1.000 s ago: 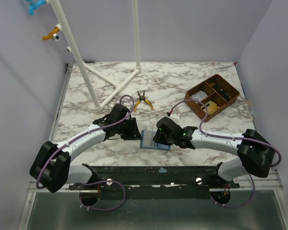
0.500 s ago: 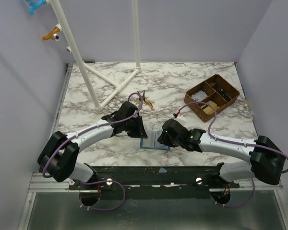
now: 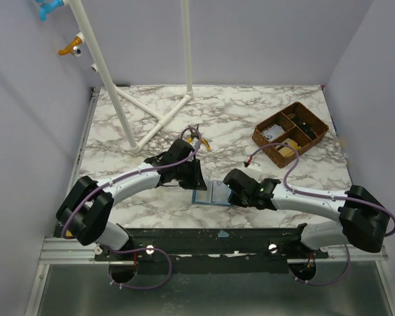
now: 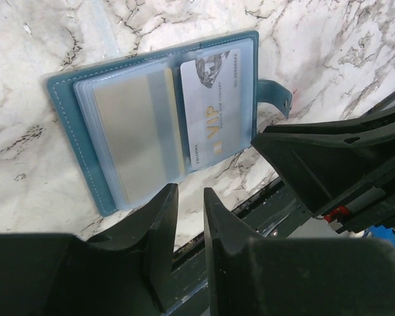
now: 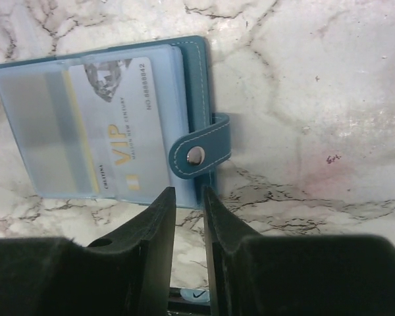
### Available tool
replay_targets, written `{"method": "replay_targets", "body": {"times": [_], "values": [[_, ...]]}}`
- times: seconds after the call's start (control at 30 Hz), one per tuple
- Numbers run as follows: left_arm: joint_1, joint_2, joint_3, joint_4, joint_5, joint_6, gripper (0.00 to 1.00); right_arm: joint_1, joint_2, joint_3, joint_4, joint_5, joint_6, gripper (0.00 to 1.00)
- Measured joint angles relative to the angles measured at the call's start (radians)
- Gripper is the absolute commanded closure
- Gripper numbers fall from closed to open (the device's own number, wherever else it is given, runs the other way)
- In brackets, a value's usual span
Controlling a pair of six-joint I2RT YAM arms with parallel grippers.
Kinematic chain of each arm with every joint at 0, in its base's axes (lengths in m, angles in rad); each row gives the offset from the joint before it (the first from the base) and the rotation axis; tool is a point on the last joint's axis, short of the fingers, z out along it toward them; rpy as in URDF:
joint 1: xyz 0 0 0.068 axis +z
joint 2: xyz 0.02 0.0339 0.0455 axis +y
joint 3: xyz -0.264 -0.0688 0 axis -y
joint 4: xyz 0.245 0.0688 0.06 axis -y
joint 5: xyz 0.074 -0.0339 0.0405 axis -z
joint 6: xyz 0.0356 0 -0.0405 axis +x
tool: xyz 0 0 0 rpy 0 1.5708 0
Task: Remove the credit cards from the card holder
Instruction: Remove the credit card from the card holder.
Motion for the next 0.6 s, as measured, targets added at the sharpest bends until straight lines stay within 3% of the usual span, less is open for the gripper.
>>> {"method": "replay_targets", "body": {"times": [0.13,0.6], "values": [[-0.004,0.023,0.001,0.007,0.000,-0.002,0.69,0.000,0.018,0.000,-0.013,0.009,-0.001,0.80],[-0.004,0.084,0.017,0.029,0.002,-0.004,0.67,0.000,0.017,0.084,-0.020,0.002,-0.040,0.78]]}}
